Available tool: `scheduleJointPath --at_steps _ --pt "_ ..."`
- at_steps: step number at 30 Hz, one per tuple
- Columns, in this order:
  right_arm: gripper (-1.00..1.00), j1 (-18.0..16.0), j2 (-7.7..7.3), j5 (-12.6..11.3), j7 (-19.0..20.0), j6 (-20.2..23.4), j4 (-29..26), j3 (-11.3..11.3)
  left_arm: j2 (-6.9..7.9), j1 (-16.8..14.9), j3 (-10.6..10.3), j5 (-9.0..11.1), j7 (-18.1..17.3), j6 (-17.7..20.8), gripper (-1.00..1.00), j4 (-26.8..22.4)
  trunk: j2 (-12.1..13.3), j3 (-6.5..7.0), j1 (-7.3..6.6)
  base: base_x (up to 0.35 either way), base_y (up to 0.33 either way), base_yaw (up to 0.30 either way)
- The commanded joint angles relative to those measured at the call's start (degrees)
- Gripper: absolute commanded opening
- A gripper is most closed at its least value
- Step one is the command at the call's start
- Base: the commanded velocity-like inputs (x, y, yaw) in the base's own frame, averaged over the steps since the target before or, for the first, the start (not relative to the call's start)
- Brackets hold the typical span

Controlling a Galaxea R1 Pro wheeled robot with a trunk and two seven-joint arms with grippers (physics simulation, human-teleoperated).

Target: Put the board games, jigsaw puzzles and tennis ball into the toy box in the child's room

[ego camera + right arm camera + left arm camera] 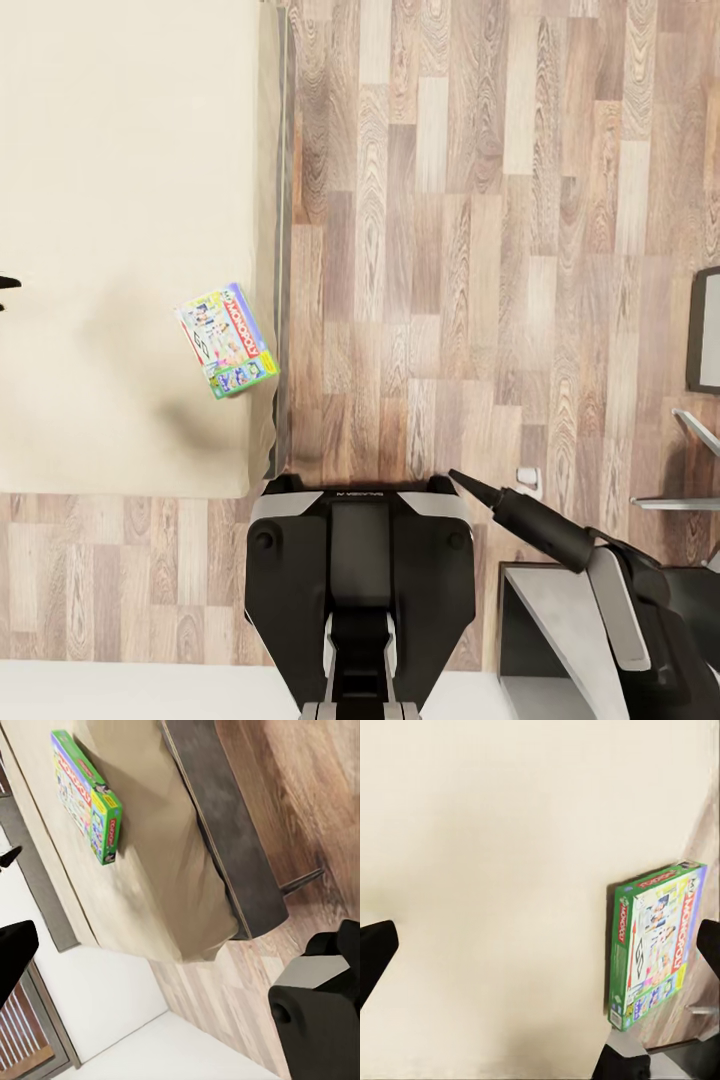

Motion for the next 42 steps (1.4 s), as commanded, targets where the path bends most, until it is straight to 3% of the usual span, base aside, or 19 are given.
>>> scheduleJointPath --at_steps 1,3,4,8,16,30,42 --pt "1.0 0.3 0.0 -0.2 0.1 0.3 -0.1 -0.1 0.93 0.7 0.2 -0.5 -2.4 0.5 1.0 0.6 -0.1 0.02 0.05 0.0 0.0 0.0" --pt "1.0 0.8 0.01 -0.2 0.1 0.3 -0.2 -0.3 2.49 2.1 0.3 -0.6 -5.9 0.4 1.0 2.1 -0.1 0.17 0.05 0.0 0.0 0.0" --pt "1.0 1.1 0.02 -0.2 0.2 0.2 -0.2 -0.3 3.68 3.5 0.3 -0.7 -9.4 0.2 1.0 3.7 -0.1 0.25 0.05 0.0 0.0 0.0" --pt "1.0 1.5 0.03 -0.2 0.3 -0.6 -0.3 -0.4 4.97 5.9 0.3 -0.9 -13.8 -1.6 1.0 6.0 -0.1 0.6 0.05 0.0 0.0 0.0" --pt "1.0 1.7 0.03 -0.2 0.4 -2.3 -0.4 -0.5 5.46 10.4 0.2 -1.1 -14.0 -6.8 1.0 9.8 -0.1 1.33 0.05 0.0 0.0 0.0" --pt "1.0 1.8 0.03 -0.2 0.4 -2.6 -0.3 -0.5 3.83 11.7 -0.1 -1.7 -14.0 -7.7 1.0 11.2 -0.1 2.63 0.05 0.0 0.0 0.0" --pt "1.0 1.8 0.03 -0.2 0.4 -2.6 -0.3 -0.6 3.62 12.2 -0.1 -3.0 -14.0 -7.7 1.0 12.2 -0.1 3.75 0.05 0.0 0.0 0.0"
